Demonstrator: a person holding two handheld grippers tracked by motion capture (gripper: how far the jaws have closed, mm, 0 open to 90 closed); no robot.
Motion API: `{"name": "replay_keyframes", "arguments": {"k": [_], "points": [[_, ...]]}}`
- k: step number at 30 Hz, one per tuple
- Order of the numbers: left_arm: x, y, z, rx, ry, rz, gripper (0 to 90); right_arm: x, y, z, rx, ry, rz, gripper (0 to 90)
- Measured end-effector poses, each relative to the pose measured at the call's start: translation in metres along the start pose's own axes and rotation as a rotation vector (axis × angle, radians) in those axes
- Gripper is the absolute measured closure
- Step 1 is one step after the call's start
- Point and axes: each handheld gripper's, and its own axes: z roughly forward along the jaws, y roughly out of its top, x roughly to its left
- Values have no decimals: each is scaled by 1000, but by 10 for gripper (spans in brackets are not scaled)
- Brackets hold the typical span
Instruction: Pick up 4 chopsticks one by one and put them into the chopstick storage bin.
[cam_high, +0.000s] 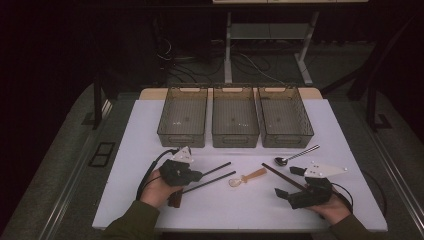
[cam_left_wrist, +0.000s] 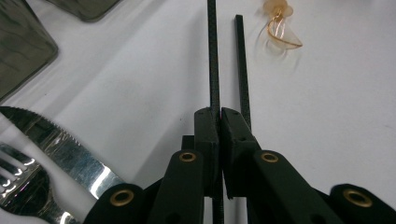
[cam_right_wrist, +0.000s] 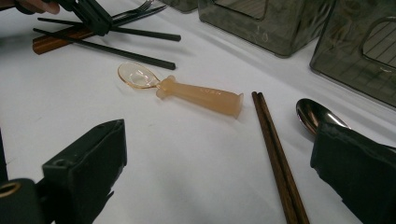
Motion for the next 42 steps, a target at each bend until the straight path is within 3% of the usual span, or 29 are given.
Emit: {"name": "replay_keyframes", "arguments": {"k": [42], "points": [[30, -9, -46, -117, 49, -113, 851, 1, 0, 1, 10, -3, -13, 39]]}}
